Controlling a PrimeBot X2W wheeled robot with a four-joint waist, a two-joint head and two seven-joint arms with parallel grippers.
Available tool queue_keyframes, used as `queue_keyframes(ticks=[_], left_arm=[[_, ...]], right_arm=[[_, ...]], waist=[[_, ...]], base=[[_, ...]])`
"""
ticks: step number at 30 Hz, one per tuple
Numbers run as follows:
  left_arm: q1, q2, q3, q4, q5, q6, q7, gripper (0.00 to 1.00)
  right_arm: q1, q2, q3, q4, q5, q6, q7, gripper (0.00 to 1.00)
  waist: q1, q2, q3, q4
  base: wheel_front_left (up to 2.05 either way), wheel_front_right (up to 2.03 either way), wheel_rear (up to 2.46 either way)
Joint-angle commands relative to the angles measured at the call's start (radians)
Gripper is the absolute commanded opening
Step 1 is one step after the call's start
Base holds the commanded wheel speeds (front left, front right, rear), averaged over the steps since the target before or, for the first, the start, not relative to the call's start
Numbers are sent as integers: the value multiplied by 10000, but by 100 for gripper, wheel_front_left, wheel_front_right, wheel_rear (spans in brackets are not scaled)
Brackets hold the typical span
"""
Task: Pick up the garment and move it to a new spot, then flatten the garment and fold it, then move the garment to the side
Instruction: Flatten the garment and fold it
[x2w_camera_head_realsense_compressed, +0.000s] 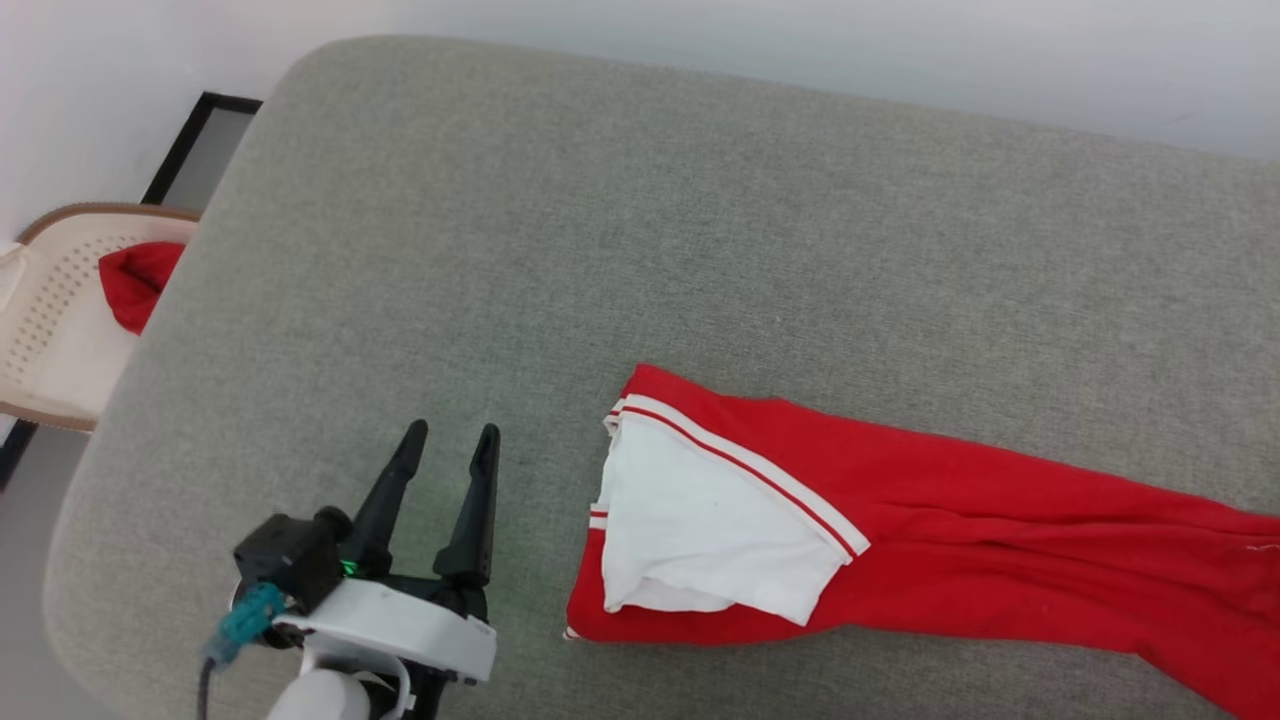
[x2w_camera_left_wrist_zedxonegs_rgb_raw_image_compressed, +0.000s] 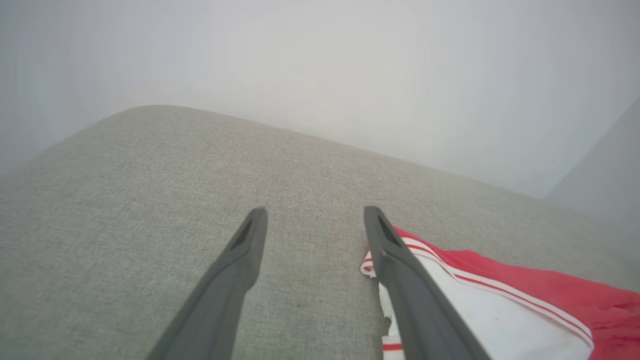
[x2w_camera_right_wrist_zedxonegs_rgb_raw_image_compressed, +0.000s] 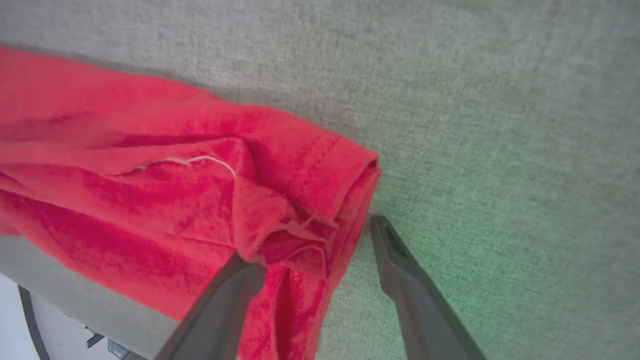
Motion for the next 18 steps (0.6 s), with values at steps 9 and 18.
queue_keyframes(ticks=[9,18], left_arm=[[45,-1071,1126,252,1775,-495,5,100],[198,-1236,1659,303,2067,-590,5,100]], right_arm=[[-84,1568,-271,415,-1229,-6,384,0],[-550,2038,-1196,377,-2011,-12,-419,0]], waist=[[0,0,244,-18],[0,0,115,-441]], base=[[0,0,0],[0,0,0]])
